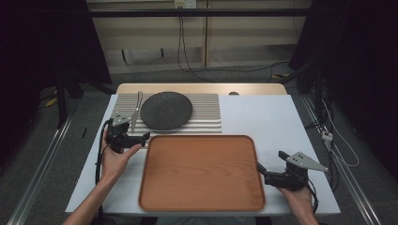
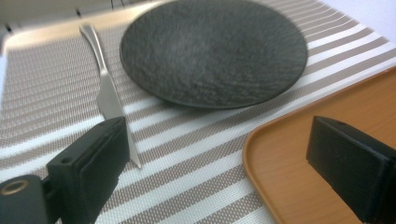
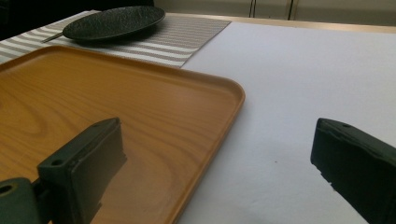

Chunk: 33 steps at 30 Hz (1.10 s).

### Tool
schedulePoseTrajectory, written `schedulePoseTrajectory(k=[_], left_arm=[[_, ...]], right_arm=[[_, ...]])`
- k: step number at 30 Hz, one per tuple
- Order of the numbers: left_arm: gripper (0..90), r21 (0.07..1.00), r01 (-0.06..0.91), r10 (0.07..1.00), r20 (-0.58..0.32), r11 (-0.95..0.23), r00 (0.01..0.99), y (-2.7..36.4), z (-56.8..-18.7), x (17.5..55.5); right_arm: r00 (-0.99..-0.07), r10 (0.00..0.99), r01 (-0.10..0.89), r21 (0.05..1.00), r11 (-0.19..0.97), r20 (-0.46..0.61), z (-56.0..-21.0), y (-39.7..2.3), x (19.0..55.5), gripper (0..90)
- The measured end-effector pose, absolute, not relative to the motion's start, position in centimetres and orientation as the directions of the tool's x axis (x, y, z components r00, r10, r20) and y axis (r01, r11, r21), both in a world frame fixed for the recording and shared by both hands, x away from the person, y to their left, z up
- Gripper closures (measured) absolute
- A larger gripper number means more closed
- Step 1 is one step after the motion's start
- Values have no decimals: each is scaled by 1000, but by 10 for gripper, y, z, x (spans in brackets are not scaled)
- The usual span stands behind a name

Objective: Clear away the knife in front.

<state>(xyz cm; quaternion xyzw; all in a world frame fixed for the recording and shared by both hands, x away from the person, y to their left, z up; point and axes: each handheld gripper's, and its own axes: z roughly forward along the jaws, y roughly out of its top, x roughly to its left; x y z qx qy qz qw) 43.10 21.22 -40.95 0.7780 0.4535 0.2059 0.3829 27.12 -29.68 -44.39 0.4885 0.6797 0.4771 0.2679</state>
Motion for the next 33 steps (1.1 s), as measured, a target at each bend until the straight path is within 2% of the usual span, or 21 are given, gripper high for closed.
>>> schedulePoseTrajectory(k=[2,6,20,33], left_arm=[[67,779,553,861,-33,-295,507,212,-409,432],[93,791,524,864,11,-315,503,213,-404,436],[138,790,554,904,-1,-262,428,232,-406,489],[224,760,573,912,59,-305,407,230,-402,536]], right_arm=[[-382,918,409,910,70,101,-444,-296,271,26],[-383,918,412,908,71,102,-444,-296,272,26],[-400,911,414,906,84,98,-445,-292,273,25],[-397,910,425,903,70,117,-447,-295,276,23]])
